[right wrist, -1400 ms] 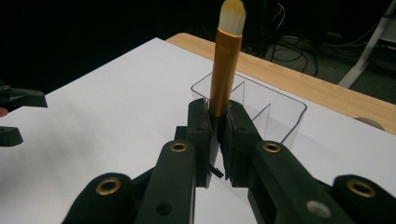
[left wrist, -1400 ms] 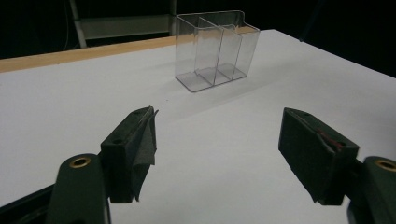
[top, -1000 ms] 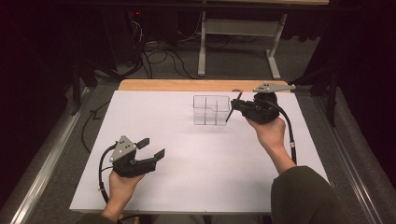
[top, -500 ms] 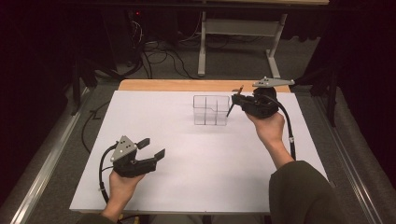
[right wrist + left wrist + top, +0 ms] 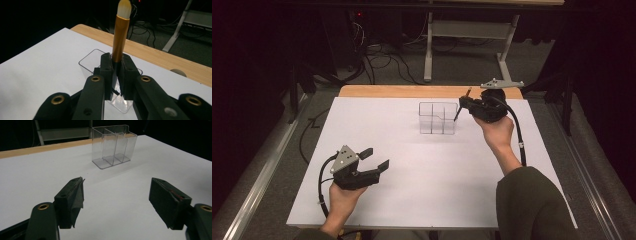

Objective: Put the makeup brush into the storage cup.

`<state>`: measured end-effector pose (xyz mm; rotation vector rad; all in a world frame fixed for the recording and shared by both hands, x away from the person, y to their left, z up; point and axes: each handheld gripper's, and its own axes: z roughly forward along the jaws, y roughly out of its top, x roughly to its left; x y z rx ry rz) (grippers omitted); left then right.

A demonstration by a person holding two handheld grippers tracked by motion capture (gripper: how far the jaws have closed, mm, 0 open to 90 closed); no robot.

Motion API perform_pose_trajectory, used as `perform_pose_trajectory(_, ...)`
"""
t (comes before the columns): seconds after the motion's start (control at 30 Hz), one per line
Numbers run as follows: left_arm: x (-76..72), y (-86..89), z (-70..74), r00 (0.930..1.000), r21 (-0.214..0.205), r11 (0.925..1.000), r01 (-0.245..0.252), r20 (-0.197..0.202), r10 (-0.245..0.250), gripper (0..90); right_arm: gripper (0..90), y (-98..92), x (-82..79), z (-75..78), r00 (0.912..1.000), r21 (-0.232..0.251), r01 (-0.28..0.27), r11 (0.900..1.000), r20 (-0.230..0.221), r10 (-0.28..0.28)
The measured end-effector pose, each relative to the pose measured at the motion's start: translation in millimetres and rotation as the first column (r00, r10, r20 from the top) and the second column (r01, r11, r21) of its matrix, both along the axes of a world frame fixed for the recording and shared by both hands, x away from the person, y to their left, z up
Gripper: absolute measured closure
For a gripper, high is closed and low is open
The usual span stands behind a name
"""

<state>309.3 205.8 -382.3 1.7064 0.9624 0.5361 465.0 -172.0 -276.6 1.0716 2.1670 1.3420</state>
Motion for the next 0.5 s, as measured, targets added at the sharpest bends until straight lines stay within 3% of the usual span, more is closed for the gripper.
perform_pose_trajectory(0.5, -0.2, -1.2, 0.1, 0.9999, -0.004, 0.9999, 0.015, 0.006, -0.015, 28.4, 84.3, 5.5, 19.2, -10.7, 0.9989, 0.021, 0.047, 0.9987, -0.006, -0.047)
